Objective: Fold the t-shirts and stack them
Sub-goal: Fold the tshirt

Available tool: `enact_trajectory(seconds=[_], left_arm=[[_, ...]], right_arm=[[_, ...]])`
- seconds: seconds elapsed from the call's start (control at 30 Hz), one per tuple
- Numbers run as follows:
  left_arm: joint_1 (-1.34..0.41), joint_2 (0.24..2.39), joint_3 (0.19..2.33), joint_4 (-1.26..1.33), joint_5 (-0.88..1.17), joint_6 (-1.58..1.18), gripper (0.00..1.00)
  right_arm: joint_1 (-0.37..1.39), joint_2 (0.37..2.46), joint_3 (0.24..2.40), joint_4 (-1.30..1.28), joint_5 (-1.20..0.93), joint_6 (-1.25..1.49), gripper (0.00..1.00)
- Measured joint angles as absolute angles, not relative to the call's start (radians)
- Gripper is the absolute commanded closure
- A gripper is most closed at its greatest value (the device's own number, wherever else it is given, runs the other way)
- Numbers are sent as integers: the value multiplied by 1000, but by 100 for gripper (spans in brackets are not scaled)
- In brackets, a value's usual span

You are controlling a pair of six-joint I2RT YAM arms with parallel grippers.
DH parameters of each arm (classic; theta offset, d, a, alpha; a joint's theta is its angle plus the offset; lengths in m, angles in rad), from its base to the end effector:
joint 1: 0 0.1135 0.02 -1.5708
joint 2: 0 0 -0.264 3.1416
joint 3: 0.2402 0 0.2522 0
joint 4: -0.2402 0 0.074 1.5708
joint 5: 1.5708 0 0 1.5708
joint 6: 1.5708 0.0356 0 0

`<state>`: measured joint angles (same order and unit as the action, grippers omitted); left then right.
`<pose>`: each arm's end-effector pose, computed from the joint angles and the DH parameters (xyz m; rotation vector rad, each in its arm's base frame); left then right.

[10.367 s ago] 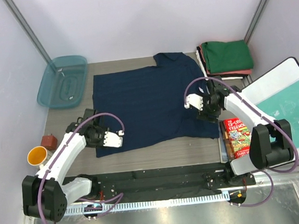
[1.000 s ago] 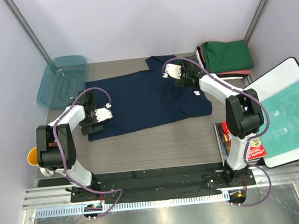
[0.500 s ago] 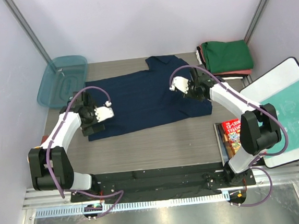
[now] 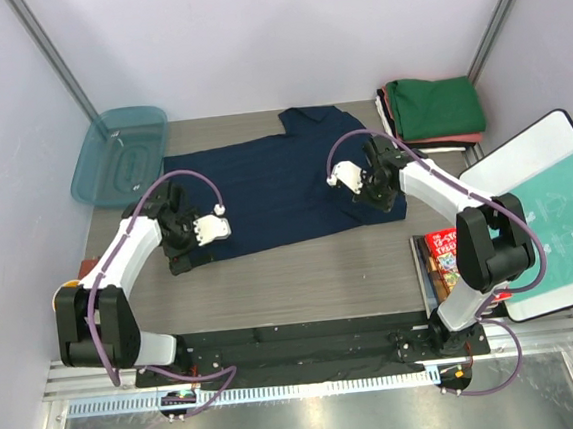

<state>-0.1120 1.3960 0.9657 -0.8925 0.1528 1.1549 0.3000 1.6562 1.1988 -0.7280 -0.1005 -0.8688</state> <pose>0.2464 -0.0332 0.2200 1.7096 2.2818 -0.0122 0.3141 0.1009 0.2208 -1.5363 2.2737 -0.0178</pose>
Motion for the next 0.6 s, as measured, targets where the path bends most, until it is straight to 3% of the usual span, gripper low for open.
enact_trajectory(seconds=[0.27,0.5,0.6], left_arm=[[-118,1366,957,-923,161,1159,1],[-121,1418,955,-924,165,1158,19],[-125,1455,955,-923,165,1155,21]], right_arm=[[289,1656,1198,-730,-116,-858,95],[270,1711,1199,-721,-126,-857,99],[252,1767,1210,-720,-130,-849,99]])
